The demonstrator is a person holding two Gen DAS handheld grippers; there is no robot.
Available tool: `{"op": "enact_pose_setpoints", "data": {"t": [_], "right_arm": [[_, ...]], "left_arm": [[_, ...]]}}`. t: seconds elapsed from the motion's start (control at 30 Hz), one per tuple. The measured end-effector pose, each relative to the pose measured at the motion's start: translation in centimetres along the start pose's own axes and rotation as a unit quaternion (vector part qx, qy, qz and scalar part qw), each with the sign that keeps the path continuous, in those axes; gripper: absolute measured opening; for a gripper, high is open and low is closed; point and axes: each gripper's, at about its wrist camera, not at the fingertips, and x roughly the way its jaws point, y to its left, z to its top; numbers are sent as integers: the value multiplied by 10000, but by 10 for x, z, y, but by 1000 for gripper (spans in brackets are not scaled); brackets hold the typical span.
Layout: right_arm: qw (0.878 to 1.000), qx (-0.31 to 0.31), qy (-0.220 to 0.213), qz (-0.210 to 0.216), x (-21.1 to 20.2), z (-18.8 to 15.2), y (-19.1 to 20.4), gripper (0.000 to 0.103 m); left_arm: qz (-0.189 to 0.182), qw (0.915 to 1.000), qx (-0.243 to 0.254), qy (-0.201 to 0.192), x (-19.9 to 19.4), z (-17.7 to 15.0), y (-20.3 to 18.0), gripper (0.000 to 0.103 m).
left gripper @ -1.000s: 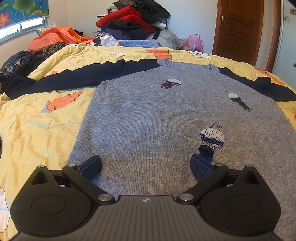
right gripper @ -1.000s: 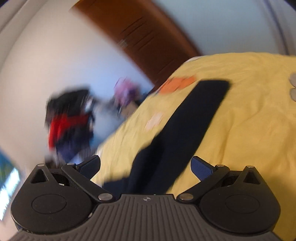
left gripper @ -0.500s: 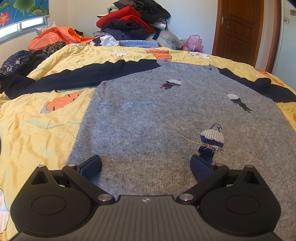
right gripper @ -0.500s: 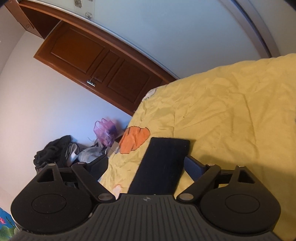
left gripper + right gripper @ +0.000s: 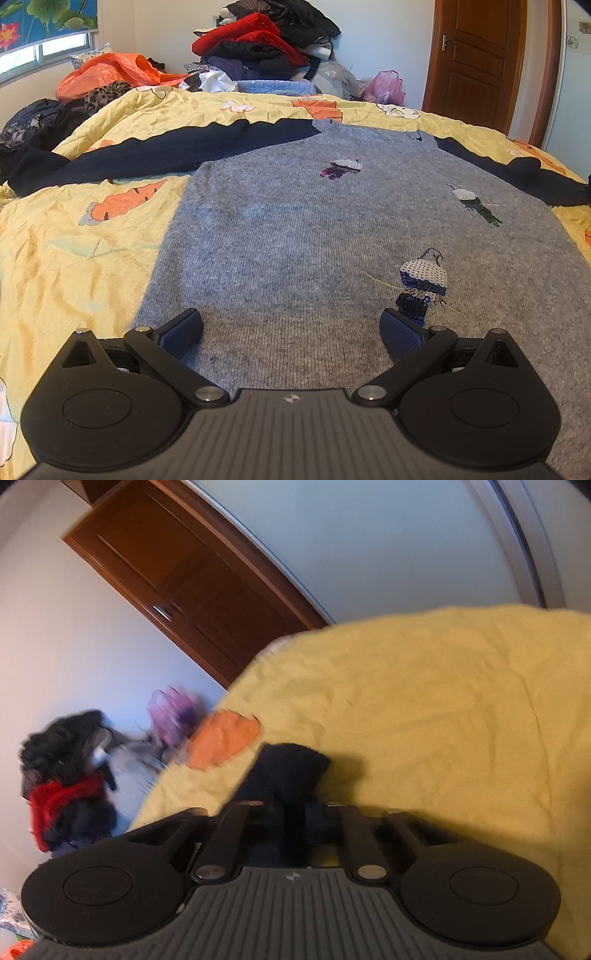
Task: Fold small clothes
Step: 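Reach the right tool to a navy sleeve cuff and close on it, then fold the navy sleeve across the sweater back with the right tool while the left tool grasps the other sleeve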
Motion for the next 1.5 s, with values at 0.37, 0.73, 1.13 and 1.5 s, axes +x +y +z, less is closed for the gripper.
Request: {"op": "enact_pose_setpoints", "data": {"t": [0.37, 0.73, 1.13, 1.5], "right_arm": [[9510, -2513, -164, 1794, -120, -58, 156, 17], [8891, -3444, 1821, 2403, -142, -287, 240, 22], [9215, -2674, 1559, 2347, -217, -276, 144, 72], [9440, -1489, 1684, 2416, -190, -263, 114, 72]], "left_arm": [[-197, 9995, -250, 31, -2, 0, 7, 103], [-230, 9994, -253, 21, -4, -1, 9, 103], [-1115, 9852, -1300, 69, -13, 33, 26, 103], [-2889, 9190, -2468, 1054, 111, 125, -5, 103]]}}
